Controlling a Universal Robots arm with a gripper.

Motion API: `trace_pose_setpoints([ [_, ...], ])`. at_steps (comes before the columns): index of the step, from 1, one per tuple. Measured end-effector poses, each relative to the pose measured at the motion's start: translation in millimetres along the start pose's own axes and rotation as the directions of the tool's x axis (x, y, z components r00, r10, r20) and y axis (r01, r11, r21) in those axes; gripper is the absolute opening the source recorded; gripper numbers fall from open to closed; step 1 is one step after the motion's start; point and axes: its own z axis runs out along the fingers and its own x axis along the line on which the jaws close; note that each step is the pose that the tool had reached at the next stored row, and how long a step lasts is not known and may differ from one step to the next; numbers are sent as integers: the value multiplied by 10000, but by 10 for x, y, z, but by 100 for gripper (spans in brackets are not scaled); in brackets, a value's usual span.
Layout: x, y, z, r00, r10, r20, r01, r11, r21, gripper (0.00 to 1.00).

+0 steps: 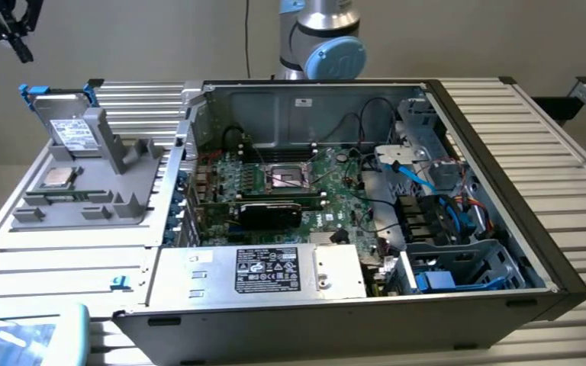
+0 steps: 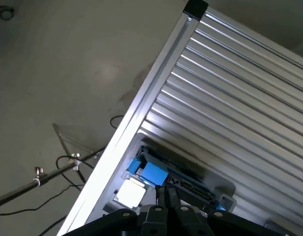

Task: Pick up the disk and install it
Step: 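Pick up the disk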

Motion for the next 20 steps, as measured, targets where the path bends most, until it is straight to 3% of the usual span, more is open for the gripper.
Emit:
trace_pose_setpoints([
  [6, 0, 0, 2, 9941, -1087, -51, 1087, 9941, -24, 11],
  [12, 0, -1, 5, 9761, -2171, -115, 2171, 9761, -40, 11],
  [15, 0, 0, 4, 9648, -2620, -227, 2622, 9650, 31, 11],
  [19, 0, 0, 5, 9498, -3093, -470, 3105, 9503, 217, 11],
  [20, 1, 0, 6, 9448, -3238, -502, 3252, 9453, 239, 11],
])
